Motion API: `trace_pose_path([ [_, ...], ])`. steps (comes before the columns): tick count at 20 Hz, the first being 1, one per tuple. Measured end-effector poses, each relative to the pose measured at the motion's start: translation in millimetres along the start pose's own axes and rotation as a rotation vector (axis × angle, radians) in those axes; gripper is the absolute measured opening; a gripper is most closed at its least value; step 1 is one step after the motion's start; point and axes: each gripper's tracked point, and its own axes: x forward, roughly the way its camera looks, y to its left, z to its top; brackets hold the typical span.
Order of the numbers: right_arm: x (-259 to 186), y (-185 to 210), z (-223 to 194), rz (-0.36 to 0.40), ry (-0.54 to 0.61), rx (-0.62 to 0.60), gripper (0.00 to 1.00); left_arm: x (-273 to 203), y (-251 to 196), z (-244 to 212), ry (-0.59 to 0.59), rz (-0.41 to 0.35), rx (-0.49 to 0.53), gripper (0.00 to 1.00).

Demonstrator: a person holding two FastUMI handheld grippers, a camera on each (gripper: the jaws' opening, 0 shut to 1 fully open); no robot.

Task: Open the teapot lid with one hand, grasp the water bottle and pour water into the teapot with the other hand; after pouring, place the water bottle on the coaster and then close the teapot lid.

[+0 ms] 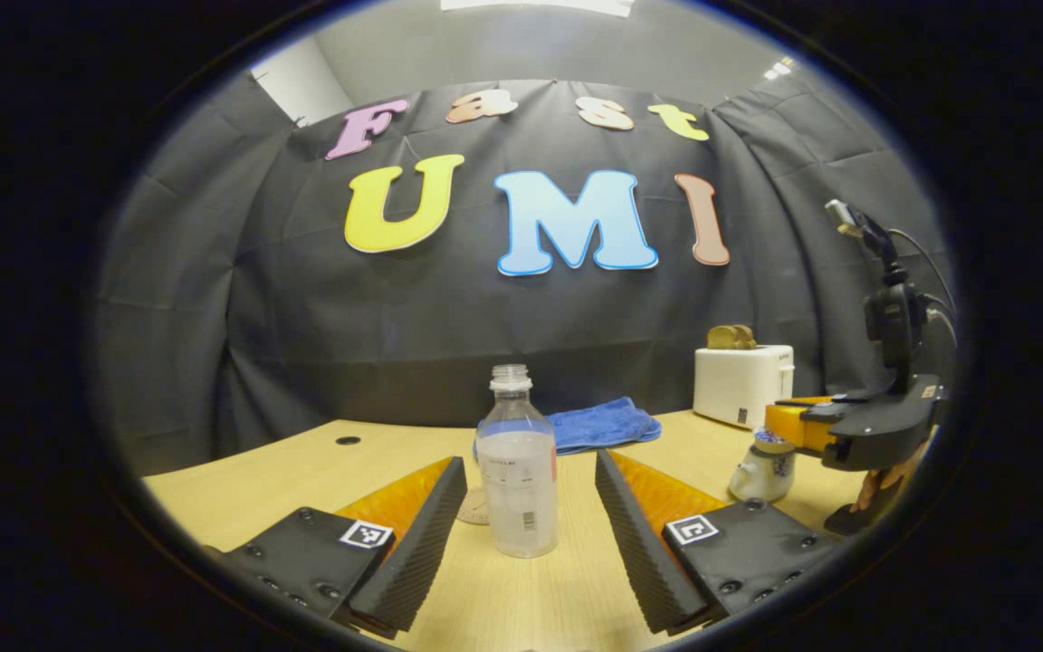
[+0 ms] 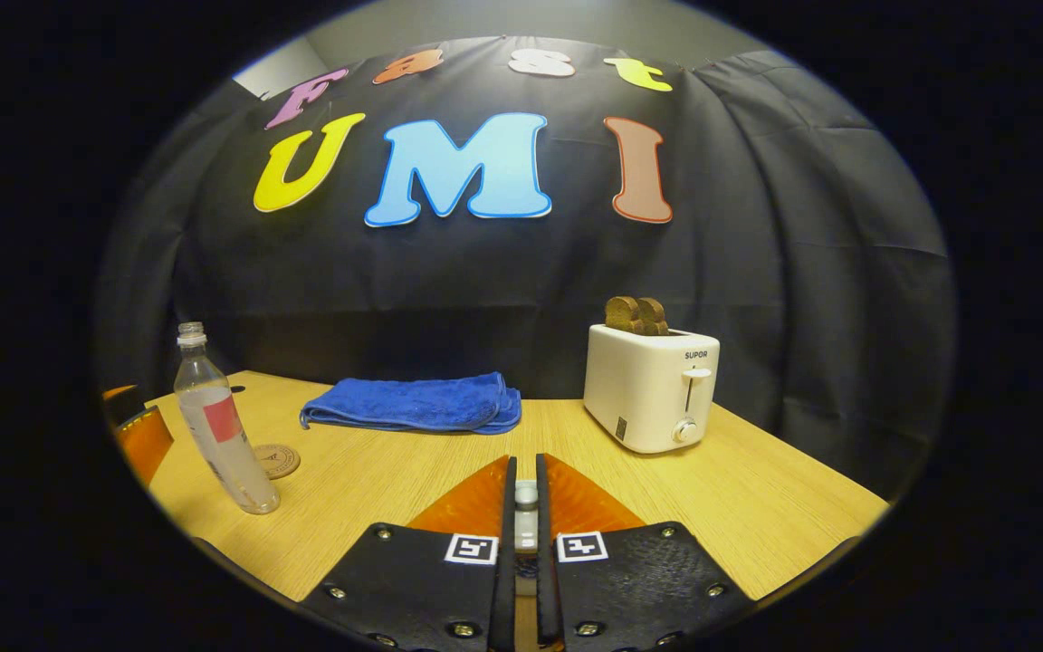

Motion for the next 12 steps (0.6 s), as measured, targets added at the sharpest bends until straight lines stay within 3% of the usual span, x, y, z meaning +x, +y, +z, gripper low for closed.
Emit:
trace_pose_path([
  [12,-21.8,25.2,5.2,0.070,-0.049,-0.046,0.10,47.8,8.2,-24.8,0.054,0.034,0.015,1.00],
])
